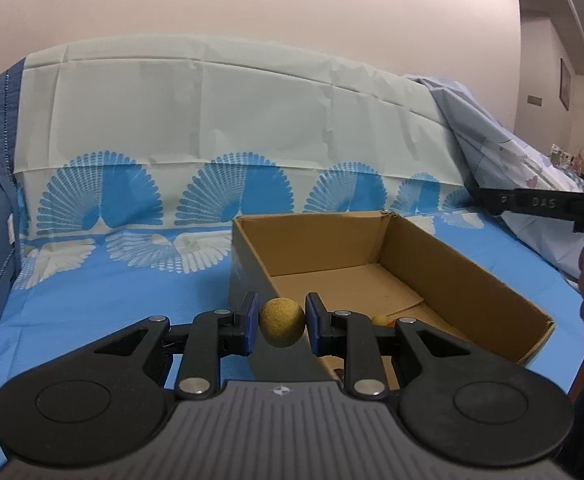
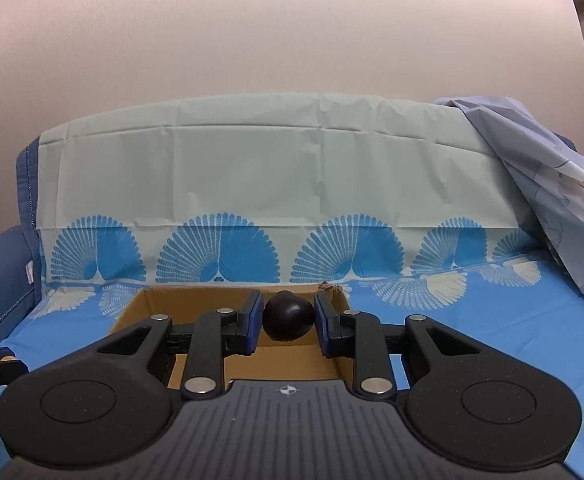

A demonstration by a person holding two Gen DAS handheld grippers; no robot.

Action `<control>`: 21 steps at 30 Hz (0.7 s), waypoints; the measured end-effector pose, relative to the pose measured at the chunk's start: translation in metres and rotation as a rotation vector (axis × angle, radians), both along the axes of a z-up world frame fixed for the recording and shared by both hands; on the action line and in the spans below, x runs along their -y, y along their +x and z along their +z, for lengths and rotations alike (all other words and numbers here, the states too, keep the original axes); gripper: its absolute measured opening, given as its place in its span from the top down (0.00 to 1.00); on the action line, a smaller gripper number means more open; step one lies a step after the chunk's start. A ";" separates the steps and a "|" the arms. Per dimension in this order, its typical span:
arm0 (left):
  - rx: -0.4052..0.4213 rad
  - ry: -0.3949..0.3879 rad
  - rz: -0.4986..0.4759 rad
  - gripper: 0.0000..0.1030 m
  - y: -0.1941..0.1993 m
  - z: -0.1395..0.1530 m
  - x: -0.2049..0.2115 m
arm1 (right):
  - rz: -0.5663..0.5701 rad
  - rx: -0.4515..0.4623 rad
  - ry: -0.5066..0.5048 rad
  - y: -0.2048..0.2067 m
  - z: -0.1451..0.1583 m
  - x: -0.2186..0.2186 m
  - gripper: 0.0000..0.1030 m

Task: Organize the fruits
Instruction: 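Hold the plum and yellow fruit in both tools above the box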

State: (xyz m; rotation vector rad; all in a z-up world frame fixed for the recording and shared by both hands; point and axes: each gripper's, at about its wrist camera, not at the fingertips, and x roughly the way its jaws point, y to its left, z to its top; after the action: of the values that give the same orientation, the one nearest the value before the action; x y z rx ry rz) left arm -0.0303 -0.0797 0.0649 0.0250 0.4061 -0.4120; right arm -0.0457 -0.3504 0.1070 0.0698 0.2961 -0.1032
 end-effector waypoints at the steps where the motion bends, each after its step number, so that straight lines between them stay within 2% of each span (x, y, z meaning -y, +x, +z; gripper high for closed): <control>1: 0.000 -0.004 -0.005 0.73 0.000 0.000 0.002 | -0.002 -0.002 0.000 0.001 0.000 0.000 0.72; 15: 0.043 -0.009 -0.149 0.73 -0.005 -0.011 0.056 | -0.026 -0.056 -0.041 0.010 -0.006 0.000 0.72; 21: 0.033 0.001 -0.173 0.73 0.001 -0.017 0.074 | -0.029 -0.076 -0.058 0.012 -0.010 0.002 0.72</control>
State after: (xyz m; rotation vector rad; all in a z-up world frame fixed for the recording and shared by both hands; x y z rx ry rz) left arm -0.0298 -0.1537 0.0478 0.0684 0.3732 -0.5811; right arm -0.0340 -0.3527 0.0967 0.0128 0.3677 -0.1429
